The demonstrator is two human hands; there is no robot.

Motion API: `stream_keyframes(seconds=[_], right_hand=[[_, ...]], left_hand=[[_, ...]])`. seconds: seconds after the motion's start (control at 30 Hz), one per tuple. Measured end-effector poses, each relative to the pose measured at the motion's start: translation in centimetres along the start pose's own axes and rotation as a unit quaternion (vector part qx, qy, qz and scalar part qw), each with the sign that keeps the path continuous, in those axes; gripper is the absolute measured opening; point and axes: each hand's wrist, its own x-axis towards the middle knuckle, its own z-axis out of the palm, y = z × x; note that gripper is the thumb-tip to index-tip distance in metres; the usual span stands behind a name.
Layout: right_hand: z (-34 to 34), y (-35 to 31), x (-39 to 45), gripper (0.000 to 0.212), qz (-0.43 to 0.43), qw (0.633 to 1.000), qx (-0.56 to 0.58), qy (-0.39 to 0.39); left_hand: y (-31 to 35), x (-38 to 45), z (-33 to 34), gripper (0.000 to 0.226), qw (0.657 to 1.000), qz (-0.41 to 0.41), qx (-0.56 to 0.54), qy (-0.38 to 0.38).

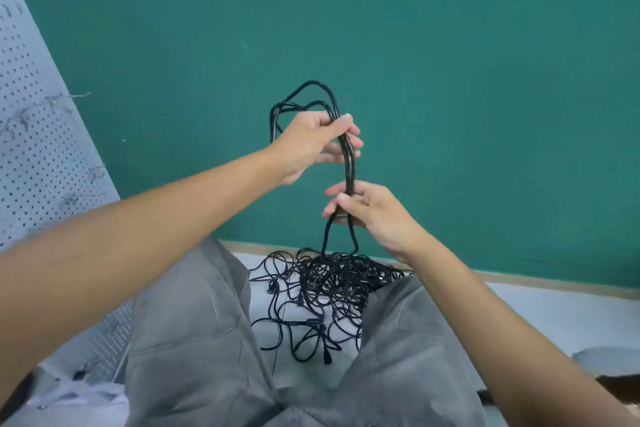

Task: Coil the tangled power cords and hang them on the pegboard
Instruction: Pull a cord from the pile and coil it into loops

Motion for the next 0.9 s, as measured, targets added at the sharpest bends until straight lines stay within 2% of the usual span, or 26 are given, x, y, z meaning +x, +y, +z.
stream_keyframes(seconds=[0.13,0.2,0.27,0.37,0.4,0.43,0.5,0.57,0.73,0.83,0.9], right_hand=[[-1.1,-0.6,1.4,0.017,-0.022,0.998,0.015,0.054],[-1.9,-1.2,2.7,0.019,-0.022,0.998,0.035,0.056],[-2.7,-1.9,4.3,0.019,-0.013,0.995,0.076,0.068],[-4.1,-2.3,7.5,0.016,0.004,0.986,0.132,0.101],[-4.6,-2.2,8.6,0.015,0.008,0.985,0.132,0.111],[-5.1,-2.0,9.7,0.014,0.011,0.985,0.125,0.119],[-5.9,-1.3,11.6,0.015,0.021,0.984,0.123,0.124],[-6.3,-0.3,12.8,0.02,0.028,0.984,0.13,0.116],[-5.4,4.4,13.8,0.048,0.063,0.996,0.054,0.036],[-4.2,8.4,13.8,0.043,0.114,0.993,0.028,-0.022],[-3.4,10.6,13.8,0.043,0.132,0.987,0.001,-0.086]], left_hand=[[-3.4,1.6,0.0,0.052,0.998,-0.053,-0.016,-0.016],[-5.8,1.9,0.7,0.065,0.995,-0.073,-0.033,-0.062],[-8.1,2.0,1.8,0.073,0.986,-0.077,-0.095,-0.111],[-10.7,2.5,2.8,0.094,0.975,-0.094,-0.145,-0.142],[-11.4,2.7,2.9,0.095,0.975,-0.091,-0.138,-0.15],[-12.1,3.1,2.7,0.084,0.978,-0.08,-0.128,-0.143],[-13.1,3.9,2.2,0.047,0.987,-0.056,-0.111,-0.106],[-13.9,5.0,1.6,0.031,0.988,-0.052,-0.122,-0.08],[-14.7,7.9,-0.1,0.031,0.979,-0.05,-0.193,-0.047],[-15.6,9.0,-0.8,0.032,0.979,-0.06,-0.19,-0.04],[-16.5,9.8,-1.5,0.028,0.97,-0.079,-0.229,-0.015]])
